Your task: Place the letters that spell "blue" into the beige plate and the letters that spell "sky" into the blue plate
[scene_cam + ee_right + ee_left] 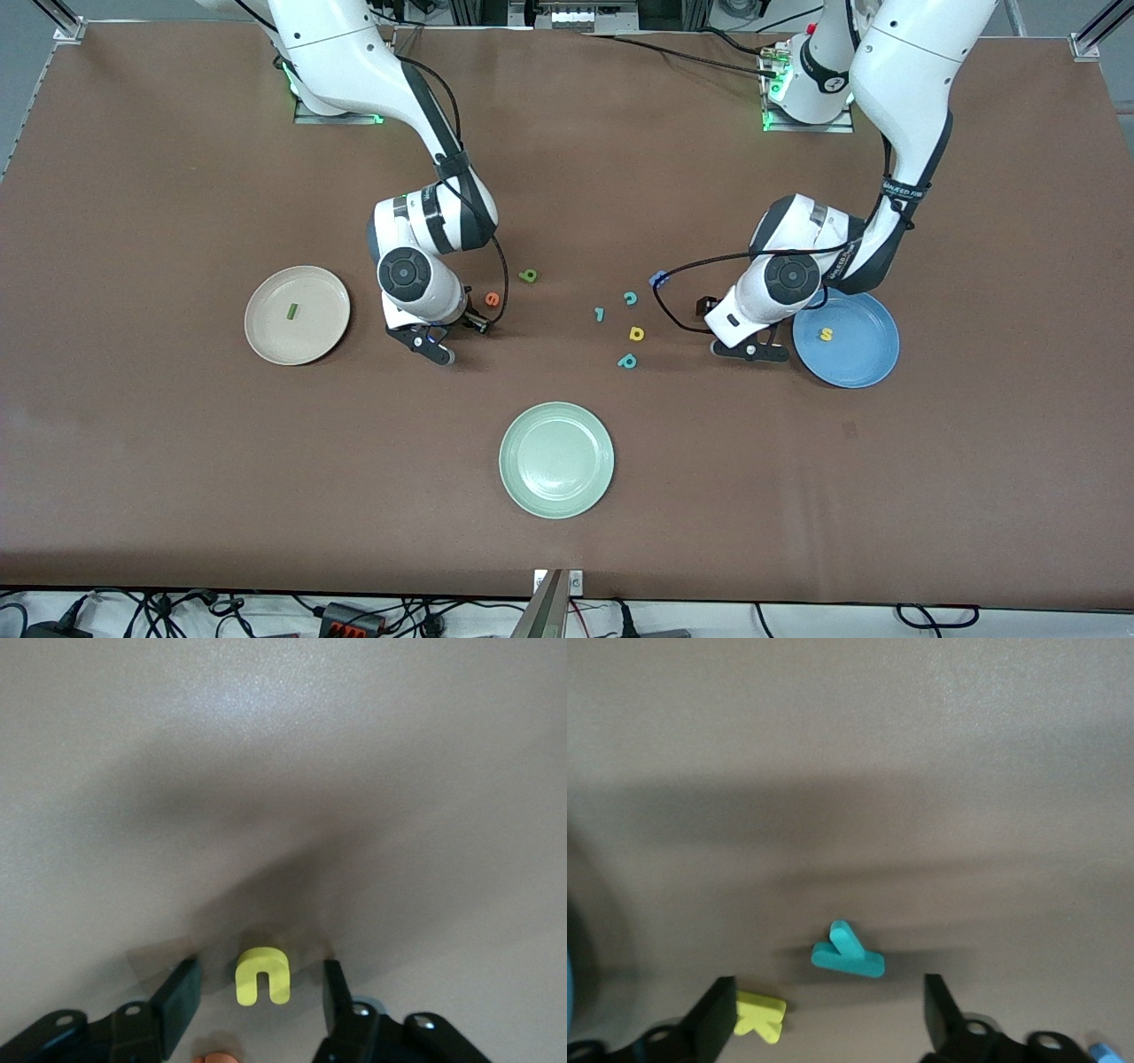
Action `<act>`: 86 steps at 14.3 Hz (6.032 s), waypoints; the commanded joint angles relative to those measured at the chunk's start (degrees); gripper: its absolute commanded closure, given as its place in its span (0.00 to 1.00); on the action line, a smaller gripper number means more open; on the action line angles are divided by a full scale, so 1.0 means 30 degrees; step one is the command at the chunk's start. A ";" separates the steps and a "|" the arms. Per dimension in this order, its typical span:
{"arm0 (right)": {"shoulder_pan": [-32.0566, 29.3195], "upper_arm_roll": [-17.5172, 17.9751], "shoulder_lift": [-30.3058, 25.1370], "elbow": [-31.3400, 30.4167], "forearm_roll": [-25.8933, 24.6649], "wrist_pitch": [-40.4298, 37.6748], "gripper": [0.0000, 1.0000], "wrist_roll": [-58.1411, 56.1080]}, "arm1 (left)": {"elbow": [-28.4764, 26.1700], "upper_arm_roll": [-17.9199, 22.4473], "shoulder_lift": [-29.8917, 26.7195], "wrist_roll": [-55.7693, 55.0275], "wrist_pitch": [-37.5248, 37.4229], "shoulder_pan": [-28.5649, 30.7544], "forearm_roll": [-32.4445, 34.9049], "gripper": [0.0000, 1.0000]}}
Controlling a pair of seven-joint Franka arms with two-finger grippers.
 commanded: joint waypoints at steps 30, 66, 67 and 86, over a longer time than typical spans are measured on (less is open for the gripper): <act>-0.2045 -0.7452 -0.1283 -0.2585 0.1268 -0.5376 0.00 -1.4425 | 0.3290 -0.0095 -0.0281 0.4350 -0.8111 0.5112 0.1989 0.00; 0.8941 -0.7013 0.0533 -0.2877 0.7804 0.1802 0.37 -0.6631 | -0.0494 -0.3699 -0.0337 0.2094 -0.2242 0.5141 0.3014 0.83; 0.8941 -0.7013 0.0533 -0.2877 0.7804 0.1802 0.43 -0.6603 | 0.0381 -0.3728 -0.0571 0.2123 -0.3818 0.5141 0.3014 0.83; 0.8329 -1.2543 0.0123 -0.2789 0.7540 -0.2579 0.85 -1.3856 | 0.4950 -0.3786 -0.0220 0.6019 -0.8978 0.8072 0.3014 0.00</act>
